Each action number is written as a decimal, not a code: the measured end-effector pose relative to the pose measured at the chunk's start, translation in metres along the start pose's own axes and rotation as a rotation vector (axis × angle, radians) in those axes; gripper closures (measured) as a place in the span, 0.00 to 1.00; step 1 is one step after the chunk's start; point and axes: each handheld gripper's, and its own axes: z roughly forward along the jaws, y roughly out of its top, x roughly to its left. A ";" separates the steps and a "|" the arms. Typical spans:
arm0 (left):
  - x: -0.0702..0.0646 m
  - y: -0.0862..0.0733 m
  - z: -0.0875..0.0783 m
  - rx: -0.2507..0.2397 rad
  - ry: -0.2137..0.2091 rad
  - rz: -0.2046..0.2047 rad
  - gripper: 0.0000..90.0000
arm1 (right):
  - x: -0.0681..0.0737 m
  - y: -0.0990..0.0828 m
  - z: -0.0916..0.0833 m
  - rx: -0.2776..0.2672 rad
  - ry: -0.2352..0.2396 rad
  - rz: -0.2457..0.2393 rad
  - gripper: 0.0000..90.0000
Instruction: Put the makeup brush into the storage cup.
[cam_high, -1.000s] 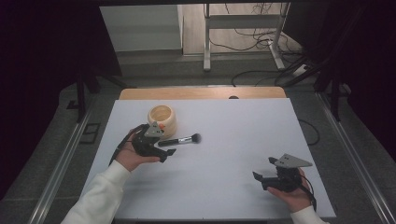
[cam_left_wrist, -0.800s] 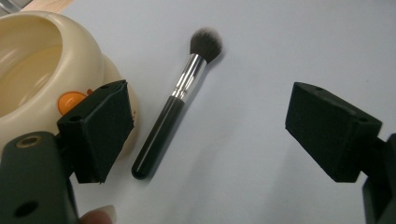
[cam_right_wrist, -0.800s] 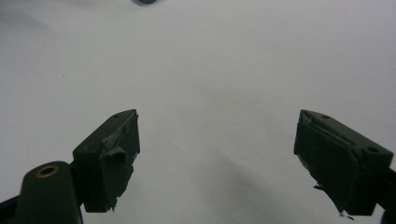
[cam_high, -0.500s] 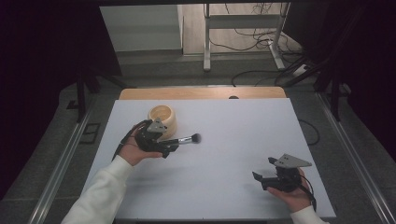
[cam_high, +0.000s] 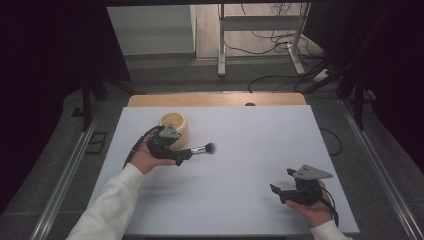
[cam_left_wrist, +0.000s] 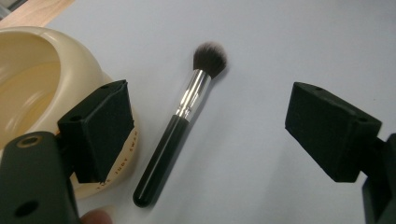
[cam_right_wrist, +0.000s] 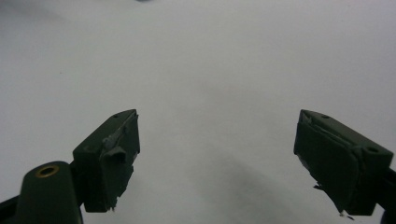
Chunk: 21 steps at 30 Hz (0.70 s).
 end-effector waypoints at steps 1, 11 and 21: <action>0.000 0.001 0.000 0.002 0.002 -0.001 0.17 | 0.000 0.000 0.000 0.001 -0.001 -0.001 0.17; 0.005 0.008 0.009 -0.007 -0.014 -0.007 0.17 | 0.000 0.000 0.000 0.002 -0.003 -0.002 0.17; 0.004 0.012 0.022 -0.007 -0.067 0.014 0.19 | 0.000 0.000 0.000 0.003 -0.003 -0.005 0.17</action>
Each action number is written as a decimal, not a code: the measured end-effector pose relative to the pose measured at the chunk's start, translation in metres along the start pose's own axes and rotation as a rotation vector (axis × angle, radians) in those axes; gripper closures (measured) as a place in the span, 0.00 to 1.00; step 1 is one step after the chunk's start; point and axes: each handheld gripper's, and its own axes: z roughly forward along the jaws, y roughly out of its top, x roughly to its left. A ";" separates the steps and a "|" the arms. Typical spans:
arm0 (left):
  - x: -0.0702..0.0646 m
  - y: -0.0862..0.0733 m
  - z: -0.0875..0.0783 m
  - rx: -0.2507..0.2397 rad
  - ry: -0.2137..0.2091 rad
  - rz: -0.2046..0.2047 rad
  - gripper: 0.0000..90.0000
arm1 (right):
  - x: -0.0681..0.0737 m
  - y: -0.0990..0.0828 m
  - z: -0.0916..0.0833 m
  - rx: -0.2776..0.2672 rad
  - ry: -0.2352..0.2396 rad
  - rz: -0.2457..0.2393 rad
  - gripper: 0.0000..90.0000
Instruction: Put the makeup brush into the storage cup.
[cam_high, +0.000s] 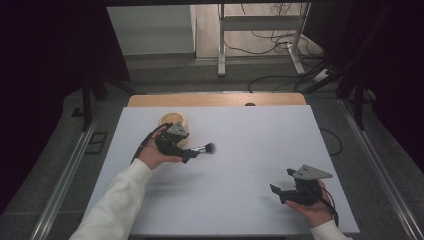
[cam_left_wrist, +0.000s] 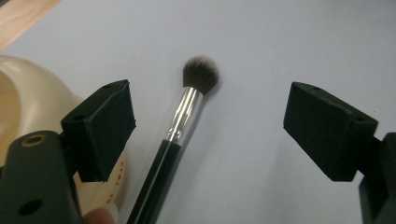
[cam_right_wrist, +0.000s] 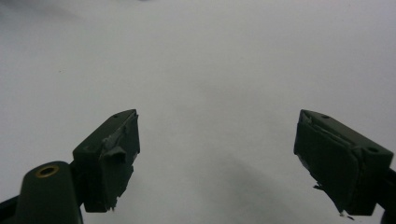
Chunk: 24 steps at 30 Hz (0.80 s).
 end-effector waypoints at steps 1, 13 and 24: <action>0.000 0.000 0.001 0.005 0.000 0.003 0.19 | 0.000 0.000 0.000 0.001 0.000 0.000 0.17; 0.002 0.010 0.010 0.050 0.004 0.054 0.20 | 0.000 0.000 0.000 0.004 -0.001 -0.001 0.17; 0.005 0.016 0.020 0.078 -0.016 0.065 0.21 | 0.000 0.000 0.000 0.005 -0.001 -0.001 0.17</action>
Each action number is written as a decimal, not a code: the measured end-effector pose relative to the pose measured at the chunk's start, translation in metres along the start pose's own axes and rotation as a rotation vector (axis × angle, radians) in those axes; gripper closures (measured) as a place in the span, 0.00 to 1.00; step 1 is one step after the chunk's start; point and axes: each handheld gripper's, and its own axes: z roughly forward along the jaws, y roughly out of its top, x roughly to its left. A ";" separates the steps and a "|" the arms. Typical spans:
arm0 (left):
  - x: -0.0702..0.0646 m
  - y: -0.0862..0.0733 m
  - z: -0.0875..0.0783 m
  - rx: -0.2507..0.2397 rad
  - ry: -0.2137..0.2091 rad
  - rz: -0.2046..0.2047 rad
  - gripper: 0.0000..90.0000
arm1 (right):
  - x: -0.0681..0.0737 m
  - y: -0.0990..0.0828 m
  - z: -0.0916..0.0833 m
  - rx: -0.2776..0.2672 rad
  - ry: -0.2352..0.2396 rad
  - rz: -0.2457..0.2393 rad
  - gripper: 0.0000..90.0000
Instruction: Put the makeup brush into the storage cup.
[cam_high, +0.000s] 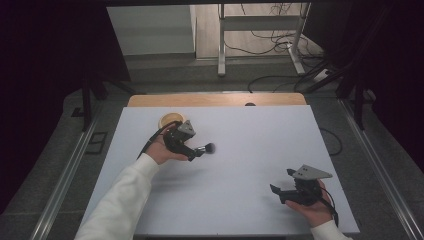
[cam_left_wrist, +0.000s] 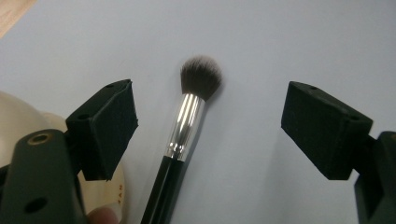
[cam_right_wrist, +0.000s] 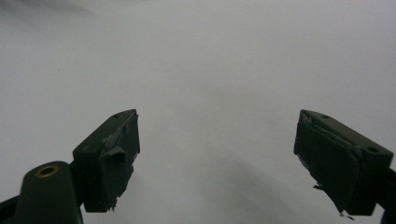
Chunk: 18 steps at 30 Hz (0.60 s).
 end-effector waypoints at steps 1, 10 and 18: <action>0.000 0.001 0.000 0.005 -0.002 0.007 0.21 | 0.000 0.000 0.000 0.001 0.000 0.000 0.17; 0.004 0.004 0.014 0.035 -0.026 0.018 0.22 | 0.000 0.000 0.000 0.000 0.002 -0.002 0.17; 0.007 0.003 0.023 0.065 -0.015 0.029 0.22 | 0.000 0.000 0.001 0.004 0.005 -0.001 0.17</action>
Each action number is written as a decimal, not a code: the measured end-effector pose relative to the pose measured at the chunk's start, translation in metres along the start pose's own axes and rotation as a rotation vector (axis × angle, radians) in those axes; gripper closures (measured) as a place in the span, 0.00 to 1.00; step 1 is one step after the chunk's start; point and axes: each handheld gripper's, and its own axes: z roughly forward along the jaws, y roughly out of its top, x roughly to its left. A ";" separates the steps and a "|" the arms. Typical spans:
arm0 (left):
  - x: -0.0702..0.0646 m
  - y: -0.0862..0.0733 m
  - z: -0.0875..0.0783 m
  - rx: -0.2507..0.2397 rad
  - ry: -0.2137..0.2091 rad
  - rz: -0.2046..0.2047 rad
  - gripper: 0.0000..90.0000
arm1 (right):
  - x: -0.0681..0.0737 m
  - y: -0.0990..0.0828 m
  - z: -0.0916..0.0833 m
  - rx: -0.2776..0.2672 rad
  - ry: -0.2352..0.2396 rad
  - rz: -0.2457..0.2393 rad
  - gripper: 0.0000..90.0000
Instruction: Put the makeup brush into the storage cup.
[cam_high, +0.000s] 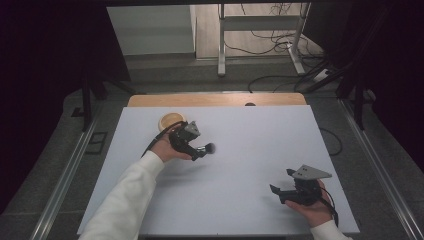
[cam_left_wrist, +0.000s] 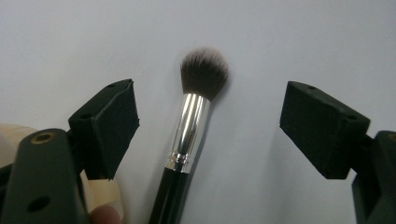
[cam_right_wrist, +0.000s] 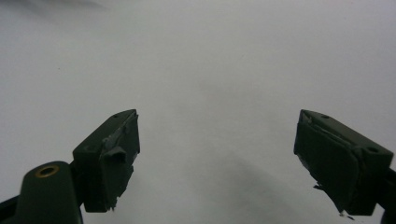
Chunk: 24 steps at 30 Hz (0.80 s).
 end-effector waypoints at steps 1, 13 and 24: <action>0.000 0.000 0.001 0.009 0.002 0.003 0.22 | 0.000 0.000 0.000 -0.002 0.000 0.001 0.17; 0.002 0.004 0.007 0.050 -0.007 0.031 0.26 | 0.000 0.000 0.000 -0.003 0.002 0.001 0.17; 0.000 0.007 0.015 0.083 0.002 0.073 0.26 | 0.000 0.000 0.000 0.001 0.003 -0.005 0.17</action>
